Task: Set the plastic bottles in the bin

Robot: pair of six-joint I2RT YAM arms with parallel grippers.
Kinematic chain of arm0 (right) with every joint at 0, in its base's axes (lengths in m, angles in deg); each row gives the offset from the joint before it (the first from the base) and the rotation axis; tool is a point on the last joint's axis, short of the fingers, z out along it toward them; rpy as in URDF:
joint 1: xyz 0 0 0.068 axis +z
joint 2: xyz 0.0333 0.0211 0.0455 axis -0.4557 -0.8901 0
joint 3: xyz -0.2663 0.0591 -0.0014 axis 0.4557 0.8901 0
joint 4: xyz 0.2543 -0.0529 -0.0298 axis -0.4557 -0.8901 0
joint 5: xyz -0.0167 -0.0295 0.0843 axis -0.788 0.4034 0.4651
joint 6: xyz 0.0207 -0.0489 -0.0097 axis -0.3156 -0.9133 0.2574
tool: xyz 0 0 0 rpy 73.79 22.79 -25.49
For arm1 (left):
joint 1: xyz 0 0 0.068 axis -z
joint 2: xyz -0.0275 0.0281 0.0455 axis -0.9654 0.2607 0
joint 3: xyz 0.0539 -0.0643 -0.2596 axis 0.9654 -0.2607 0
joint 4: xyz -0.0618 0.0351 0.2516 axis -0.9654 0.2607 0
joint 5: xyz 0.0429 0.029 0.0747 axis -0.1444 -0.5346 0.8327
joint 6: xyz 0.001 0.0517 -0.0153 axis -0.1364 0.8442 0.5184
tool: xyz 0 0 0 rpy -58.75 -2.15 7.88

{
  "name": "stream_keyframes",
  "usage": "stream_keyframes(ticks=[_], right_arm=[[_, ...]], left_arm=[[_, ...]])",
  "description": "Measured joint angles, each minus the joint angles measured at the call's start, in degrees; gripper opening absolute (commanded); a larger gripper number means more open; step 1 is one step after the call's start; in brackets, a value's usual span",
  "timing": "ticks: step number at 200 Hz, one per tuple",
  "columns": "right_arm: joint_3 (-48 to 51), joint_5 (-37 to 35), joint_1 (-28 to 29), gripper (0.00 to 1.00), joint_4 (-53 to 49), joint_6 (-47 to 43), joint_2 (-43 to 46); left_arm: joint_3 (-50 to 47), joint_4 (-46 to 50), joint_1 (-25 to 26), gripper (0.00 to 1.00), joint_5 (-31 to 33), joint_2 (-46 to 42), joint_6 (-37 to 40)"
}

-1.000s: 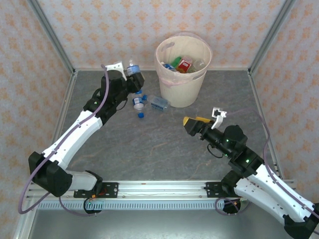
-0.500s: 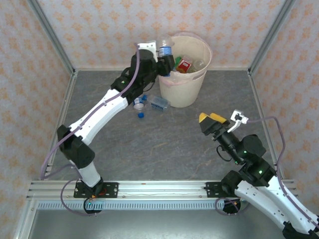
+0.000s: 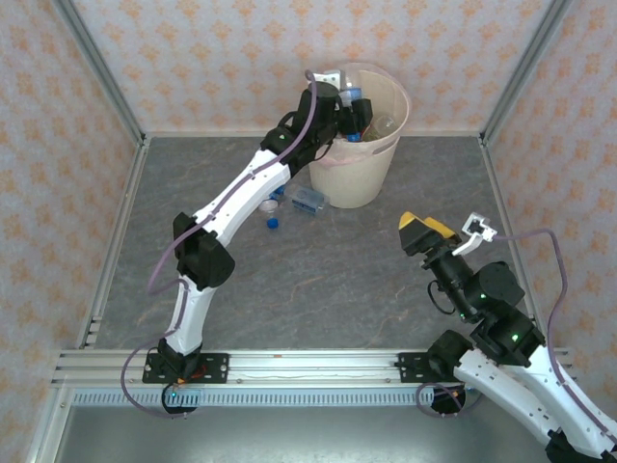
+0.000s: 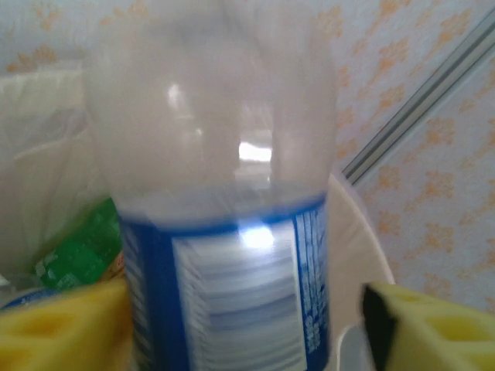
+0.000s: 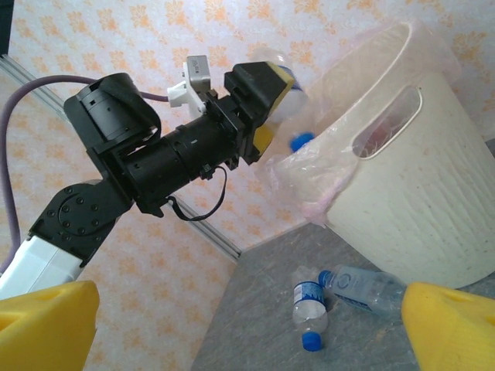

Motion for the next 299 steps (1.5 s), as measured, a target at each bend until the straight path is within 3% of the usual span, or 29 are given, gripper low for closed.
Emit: stream_keyframes(ticks=[50,99,165,202,244,299], right_arm=[[0.0,0.1,0.0,1.00,-0.2,0.0,0.0],[0.0,1.8,0.0,1.00,0.2,0.1,-1.2],[1.3,4.9,0.0,1.00,1.8,0.1,-3.7],[1.6,6.1,0.0,1.00,2.7,0.2,-5.3],[1.8,7.2,0.0,1.00,3.3,0.2,-6.2],[1.8,7.6,0.0,1.00,3.4,0.3,-6.2]], left_arm=[[-1.2,1.5,0.0,0.94,0.5,-2.3,-0.1],[-12.7,0.3,0.0,0.96,2.3,-15.6,-0.1],[-41.9,-7.6,-0.6,0.99,8.1,-35.1,-0.5],[-60.3,-10.6,-5.4,0.99,7.9,-41.0,-3.7],[-75.1,-12.5,-13.0,0.91,5.1,-41.8,-8.6],[-74.9,-13.4,-14.7,0.86,0.8,-33.0,-9.1]])
